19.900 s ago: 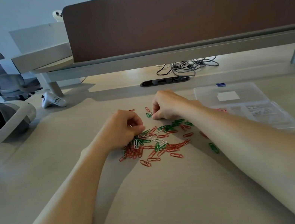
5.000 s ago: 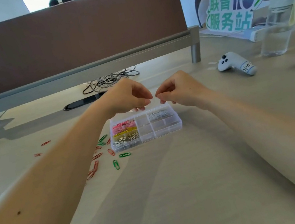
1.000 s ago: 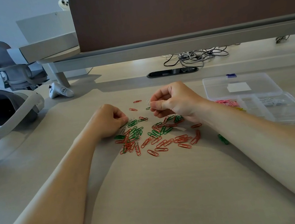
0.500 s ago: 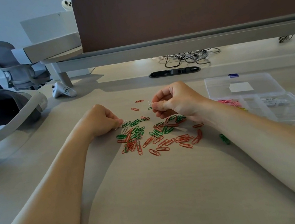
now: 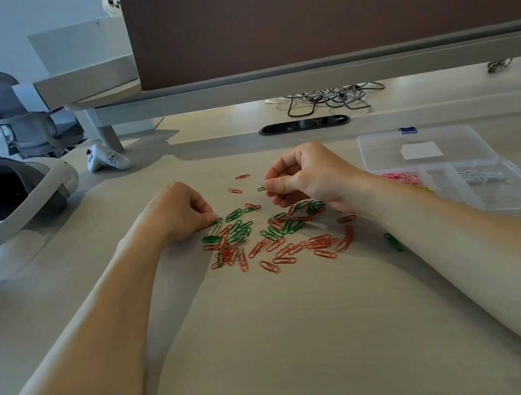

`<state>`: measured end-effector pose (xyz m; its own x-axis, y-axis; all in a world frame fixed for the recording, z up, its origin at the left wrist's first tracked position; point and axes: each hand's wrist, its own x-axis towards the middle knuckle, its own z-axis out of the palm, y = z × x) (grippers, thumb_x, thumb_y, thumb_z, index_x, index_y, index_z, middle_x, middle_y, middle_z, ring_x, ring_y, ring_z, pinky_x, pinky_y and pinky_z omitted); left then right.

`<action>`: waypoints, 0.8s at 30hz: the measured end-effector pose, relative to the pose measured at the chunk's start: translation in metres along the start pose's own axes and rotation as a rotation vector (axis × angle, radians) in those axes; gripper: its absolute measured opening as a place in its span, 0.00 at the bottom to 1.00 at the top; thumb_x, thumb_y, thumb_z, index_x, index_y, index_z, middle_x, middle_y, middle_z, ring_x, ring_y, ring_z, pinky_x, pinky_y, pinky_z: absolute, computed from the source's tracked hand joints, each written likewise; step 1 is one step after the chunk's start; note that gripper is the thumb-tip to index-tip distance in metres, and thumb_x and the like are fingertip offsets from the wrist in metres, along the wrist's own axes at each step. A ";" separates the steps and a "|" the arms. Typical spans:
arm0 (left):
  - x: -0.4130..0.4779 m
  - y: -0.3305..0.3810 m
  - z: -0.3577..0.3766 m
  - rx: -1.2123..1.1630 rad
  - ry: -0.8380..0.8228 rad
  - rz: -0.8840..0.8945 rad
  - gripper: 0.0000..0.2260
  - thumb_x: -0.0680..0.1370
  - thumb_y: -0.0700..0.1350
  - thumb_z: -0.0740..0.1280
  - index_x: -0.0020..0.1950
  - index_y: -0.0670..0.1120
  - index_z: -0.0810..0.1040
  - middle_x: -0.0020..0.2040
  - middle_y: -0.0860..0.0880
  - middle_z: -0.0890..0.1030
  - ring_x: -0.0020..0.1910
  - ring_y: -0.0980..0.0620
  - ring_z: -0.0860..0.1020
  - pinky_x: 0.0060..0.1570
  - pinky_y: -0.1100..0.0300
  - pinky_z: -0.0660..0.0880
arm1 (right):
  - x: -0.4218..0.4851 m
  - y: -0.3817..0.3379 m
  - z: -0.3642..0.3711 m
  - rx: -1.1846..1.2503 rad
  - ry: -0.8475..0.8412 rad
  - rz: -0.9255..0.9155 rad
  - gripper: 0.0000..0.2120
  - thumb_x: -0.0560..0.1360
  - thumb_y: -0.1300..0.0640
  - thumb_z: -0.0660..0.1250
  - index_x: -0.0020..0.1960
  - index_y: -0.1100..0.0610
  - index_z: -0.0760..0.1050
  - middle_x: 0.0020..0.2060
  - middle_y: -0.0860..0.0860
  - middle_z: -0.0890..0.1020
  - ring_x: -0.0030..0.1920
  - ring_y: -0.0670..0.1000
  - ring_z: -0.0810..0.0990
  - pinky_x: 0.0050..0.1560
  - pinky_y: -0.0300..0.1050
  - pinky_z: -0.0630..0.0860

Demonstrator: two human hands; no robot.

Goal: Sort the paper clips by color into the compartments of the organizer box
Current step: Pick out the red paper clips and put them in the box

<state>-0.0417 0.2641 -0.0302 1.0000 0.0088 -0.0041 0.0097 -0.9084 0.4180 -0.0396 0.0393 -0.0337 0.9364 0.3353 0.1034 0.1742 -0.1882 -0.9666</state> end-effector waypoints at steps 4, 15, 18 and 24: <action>-0.001 -0.003 -0.004 -0.119 0.007 -0.033 0.03 0.73 0.46 0.73 0.42 0.46 0.83 0.41 0.49 0.82 0.42 0.51 0.78 0.49 0.57 0.75 | 0.001 0.000 -0.001 0.011 0.001 0.004 0.03 0.73 0.68 0.70 0.43 0.62 0.79 0.36 0.57 0.83 0.34 0.51 0.83 0.36 0.42 0.80; -0.022 0.058 0.003 -0.510 0.134 0.206 0.04 0.71 0.41 0.74 0.43 0.43 0.82 0.36 0.46 0.85 0.35 0.53 0.84 0.37 0.64 0.80 | -0.029 -0.022 -0.039 -0.110 0.065 -0.036 0.04 0.70 0.65 0.74 0.45 0.64 0.81 0.36 0.57 0.85 0.34 0.52 0.83 0.37 0.41 0.80; -0.023 0.105 0.011 -0.504 0.084 0.360 0.03 0.71 0.38 0.74 0.44 0.41 0.83 0.36 0.45 0.85 0.36 0.52 0.84 0.40 0.62 0.81 | -0.055 -0.026 -0.082 -0.147 0.149 -0.027 0.04 0.70 0.67 0.74 0.44 0.64 0.81 0.35 0.58 0.84 0.33 0.51 0.83 0.36 0.40 0.80; -0.018 0.201 0.046 -0.329 -0.039 0.584 0.04 0.73 0.38 0.72 0.48 0.42 0.83 0.39 0.48 0.85 0.37 0.56 0.84 0.44 0.63 0.81 | -0.107 -0.013 -0.168 -0.229 0.369 0.064 0.05 0.71 0.69 0.72 0.46 0.66 0.81 0.34 0.58 0.84 0.33 0.51 0.84 0.38 0.38 0.81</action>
<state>-0.0581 0.0627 0.0123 0.8402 -0.4667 0.2763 -0.5275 -0.5846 0.6164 -0.0914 -0.1494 0.0077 0.9863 -0.0280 0.1625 0.1368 -0.4111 -0.9013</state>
